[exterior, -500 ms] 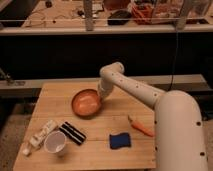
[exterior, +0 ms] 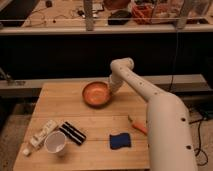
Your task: Drag the ceramic bowl in a circle
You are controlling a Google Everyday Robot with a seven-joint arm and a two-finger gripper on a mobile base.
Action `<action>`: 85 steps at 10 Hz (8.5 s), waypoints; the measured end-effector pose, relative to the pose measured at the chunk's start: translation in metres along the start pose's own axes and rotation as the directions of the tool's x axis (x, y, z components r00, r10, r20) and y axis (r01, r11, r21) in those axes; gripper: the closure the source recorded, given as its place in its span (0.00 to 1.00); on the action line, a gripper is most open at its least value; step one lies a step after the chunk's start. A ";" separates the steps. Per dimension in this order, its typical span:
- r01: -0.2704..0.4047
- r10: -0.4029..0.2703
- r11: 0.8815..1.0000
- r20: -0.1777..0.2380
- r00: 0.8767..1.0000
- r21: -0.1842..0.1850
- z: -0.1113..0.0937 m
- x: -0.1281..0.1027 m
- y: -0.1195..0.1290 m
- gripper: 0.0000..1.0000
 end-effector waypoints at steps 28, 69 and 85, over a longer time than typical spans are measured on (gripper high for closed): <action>0.016 -0.014 0.999 -0.074 0.997 0.034 0.000 -0.021 0.036 1.00; 0.338 -0.351 0.930 -0.075 0.933 -0.146 -0.022 -0.181 -0.058 1.00; 0.043 -0.061 0.989 -0.127 0.990 -0.139 -0.016 -0.025 0.055 1.00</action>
